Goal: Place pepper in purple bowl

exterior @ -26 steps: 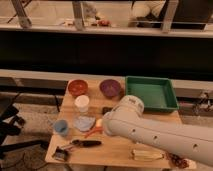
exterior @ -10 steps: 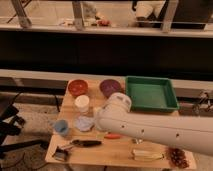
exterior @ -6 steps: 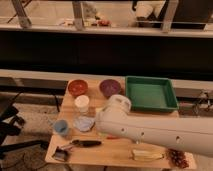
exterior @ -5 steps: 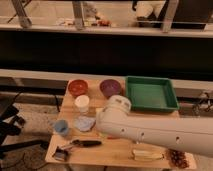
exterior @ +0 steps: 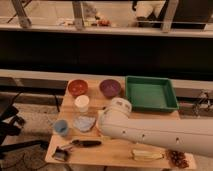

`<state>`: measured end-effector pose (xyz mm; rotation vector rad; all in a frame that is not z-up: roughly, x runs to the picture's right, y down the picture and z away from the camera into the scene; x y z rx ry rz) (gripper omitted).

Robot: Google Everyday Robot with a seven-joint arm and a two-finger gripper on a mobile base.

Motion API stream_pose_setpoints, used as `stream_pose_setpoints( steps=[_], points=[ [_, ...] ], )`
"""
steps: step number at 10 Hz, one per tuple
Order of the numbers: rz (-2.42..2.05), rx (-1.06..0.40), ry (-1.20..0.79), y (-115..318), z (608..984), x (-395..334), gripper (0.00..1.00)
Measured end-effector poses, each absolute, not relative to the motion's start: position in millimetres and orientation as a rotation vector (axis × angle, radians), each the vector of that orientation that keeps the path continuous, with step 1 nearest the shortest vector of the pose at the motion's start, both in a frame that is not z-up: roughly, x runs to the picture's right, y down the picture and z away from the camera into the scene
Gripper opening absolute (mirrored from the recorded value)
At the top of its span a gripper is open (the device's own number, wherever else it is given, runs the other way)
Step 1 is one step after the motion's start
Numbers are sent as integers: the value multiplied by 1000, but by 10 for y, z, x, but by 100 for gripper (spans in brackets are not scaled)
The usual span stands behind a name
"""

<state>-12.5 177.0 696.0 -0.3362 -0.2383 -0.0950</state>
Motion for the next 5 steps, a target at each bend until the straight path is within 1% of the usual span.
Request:
stream_pose_setpoints(
  steps=[5],
  points=[
    [-85, -414, -238, 2014, 7192, 86, 80]
  ],
)
